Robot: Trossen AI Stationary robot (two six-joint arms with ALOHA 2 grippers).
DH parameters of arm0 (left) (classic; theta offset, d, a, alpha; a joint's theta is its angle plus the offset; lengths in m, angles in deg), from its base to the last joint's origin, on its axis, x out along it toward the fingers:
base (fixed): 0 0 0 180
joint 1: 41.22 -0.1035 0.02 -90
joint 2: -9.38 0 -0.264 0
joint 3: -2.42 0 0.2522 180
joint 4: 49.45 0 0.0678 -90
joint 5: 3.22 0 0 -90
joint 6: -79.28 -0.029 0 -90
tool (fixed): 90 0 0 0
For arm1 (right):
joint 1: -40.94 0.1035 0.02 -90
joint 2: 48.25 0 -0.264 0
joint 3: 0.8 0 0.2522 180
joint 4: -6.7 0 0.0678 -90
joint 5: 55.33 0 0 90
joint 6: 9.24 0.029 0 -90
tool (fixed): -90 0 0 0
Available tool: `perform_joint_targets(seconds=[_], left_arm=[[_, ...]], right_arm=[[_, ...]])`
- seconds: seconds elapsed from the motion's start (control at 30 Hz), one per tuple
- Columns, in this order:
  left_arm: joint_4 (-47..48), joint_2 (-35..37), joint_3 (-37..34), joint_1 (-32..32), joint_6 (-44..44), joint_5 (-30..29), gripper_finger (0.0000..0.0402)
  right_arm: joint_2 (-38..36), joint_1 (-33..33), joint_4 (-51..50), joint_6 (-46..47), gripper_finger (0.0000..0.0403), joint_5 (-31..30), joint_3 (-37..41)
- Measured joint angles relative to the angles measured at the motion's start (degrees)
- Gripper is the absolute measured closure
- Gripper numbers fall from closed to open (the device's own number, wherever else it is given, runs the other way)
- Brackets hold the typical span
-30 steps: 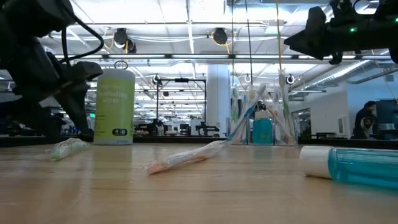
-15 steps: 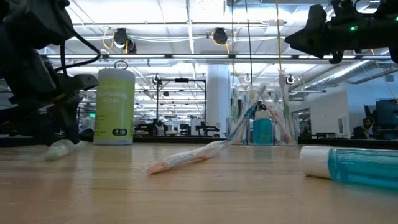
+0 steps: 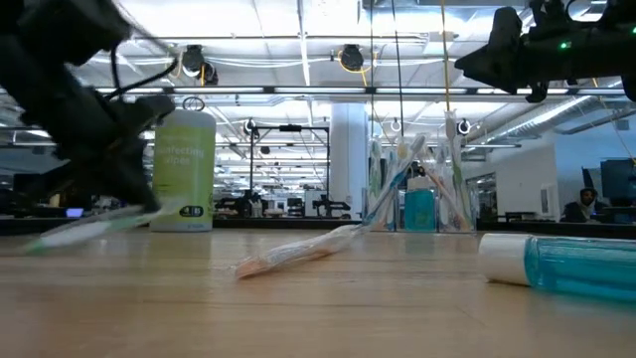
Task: Pick & Place toothbrushing station
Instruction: Put the green toothbrush into the transparent organizer
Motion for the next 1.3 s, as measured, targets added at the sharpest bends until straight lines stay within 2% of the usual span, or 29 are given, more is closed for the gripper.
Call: perform_joint_targets(seconds=[0.1,0.3,0.47,0.57,0.63,0.83,0.97,1.13,1.23,1.3], left_arm=[[-12.6,0.0,0.0,-1.5,-12.1,-2.1,0.039],[-43.2,0.0,0.0,-5.4,-42.4,-3.5,0.0393],[-61.4,0.1,0.0,-8.0,-61.7,-11.3,0.0398],[-65.1,0.1,0.0,-10.5,-68.8,-13.6,0.0393],[-66.3,0.1,0.0,-12.5,-70.0,-13.1,0.0392],[-68.5,-4.8,2.7,-18.3,-70.9,-5.0,0.0395],[-68.7,-12.6,10.3,-21.6,-75.6,1.1,0.0398],[-69.0,-23.2,23.0,-25.0,-77.7,7.4,0.0396],[-68.6,-29.8,30.0,-26.5,-80.8,8.0,0.0399],[-68.4,-33.3,34.2,-27.8,-86.5,8.1,0.0397]], right_arm=[[0.0,0.0,-0.8,0.2,0.0261,0.0,0.0],[0.0,0.0,-3.9,4.8,0.0261,0.0,0.0],[0.0,0.0,-8.0,9.3,0.0261,0.1,0.0],[0.0,0.0,-10.3,12.6,0.0261,0.1,0.0],[0.0,0.0,-12.0,14.4,0.0261,0.1,0.0],[0.0,0.0,-15.4,18.8,0.0261,0.0,0.0],[0.2,0.0,-16.4,20.3,0.0261,0.0,0.0],[0.2,0.0,-18.1,21.4,0.0261,0.0,0.0],[0.2,0.0,-18.8,21.3,0.0261,0.0,0.0],[0.2,0.0,-19.3,21.3,0.0261,0.0,0.0]])
